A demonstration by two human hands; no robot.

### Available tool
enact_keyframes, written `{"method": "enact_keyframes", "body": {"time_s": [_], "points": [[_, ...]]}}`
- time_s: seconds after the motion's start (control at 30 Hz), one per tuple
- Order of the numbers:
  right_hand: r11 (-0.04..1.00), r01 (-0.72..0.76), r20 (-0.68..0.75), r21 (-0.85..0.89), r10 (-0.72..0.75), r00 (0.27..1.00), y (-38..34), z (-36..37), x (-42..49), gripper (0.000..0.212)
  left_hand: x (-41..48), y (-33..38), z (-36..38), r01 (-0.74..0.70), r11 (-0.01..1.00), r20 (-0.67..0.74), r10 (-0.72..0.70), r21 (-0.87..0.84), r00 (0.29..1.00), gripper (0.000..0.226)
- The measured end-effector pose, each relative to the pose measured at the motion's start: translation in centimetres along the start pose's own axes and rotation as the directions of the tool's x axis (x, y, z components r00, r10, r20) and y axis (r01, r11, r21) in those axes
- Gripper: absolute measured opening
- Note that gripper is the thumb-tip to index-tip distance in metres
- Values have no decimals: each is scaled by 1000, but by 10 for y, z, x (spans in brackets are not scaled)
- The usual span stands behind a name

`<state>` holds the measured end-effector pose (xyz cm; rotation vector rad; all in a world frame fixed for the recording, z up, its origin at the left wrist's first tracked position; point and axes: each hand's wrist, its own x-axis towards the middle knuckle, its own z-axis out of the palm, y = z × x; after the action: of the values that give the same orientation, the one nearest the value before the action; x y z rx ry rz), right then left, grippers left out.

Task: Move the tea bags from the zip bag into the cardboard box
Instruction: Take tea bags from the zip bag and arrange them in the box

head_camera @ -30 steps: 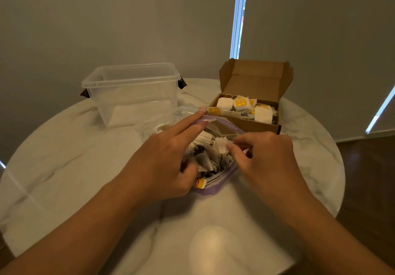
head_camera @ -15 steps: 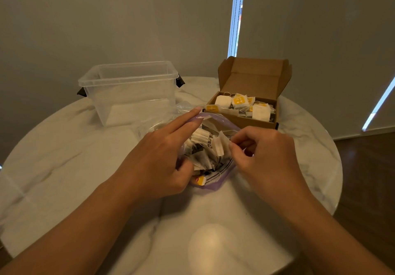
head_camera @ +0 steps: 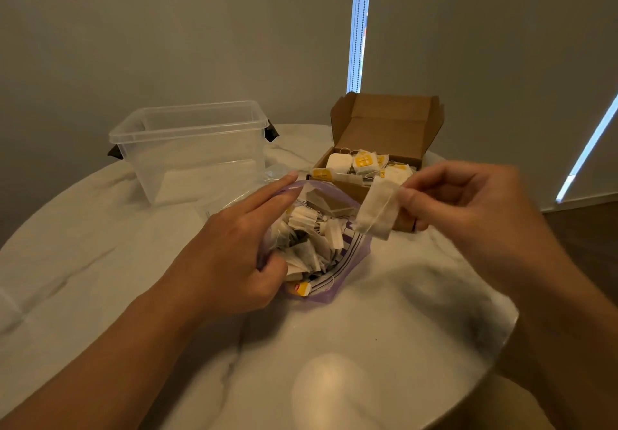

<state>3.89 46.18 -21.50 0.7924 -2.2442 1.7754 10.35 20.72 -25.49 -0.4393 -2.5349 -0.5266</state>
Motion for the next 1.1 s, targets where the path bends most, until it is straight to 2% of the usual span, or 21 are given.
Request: {"method": "enact_keyframes", "body": {"time_s": [0.1, 0.2, 0.33, 0.5, 0.73, 0.8, 0.93, 1.1], "points": [[998, 41, -30, 49, -40, 999, 0, -18, 21, 18, 0, 0, 1, 14, 999, 9, -14, -46, 1000, 78], [994, 97, -82, 49, -93, 992, 4, -30, 54, 17, -1, 0, 2, 21, 994, -4, -21, -104, 1000, 78], [993, 112, -93, -35, -115, 989, 10, -27, 101, 9, -1, -1, 2, 30, 993, -23, -33, -117, 999, 78], [983, 96, -54, -157, -105, 993, 21, 2, 148, 11, -1, -1, 1, 43, 993, -24, -46, -107, 999, 81], [958, 76, -96, -278, -107, 990, 55, 20, 153, 8, -2, -3, 2, 32, 986, -31, -37, -165, 999, 76], [947, 97, -85, -308, -129, 988, 61, 18, 152, 6, -2, -2, 2, 46, 975, -34, -54, -218, 998, 74], [914, 140, -23, -381, -160, 987, 69, 19, 147, 10, 0, -2, 2, 30, 983, -34, -37, -184, 999, 77], [877, 92, -23, -471, -117, 993, 77, 17, 151, 9, -1, -1, 2, 25, 979, -18, -29, -202, 999, 75]]}}
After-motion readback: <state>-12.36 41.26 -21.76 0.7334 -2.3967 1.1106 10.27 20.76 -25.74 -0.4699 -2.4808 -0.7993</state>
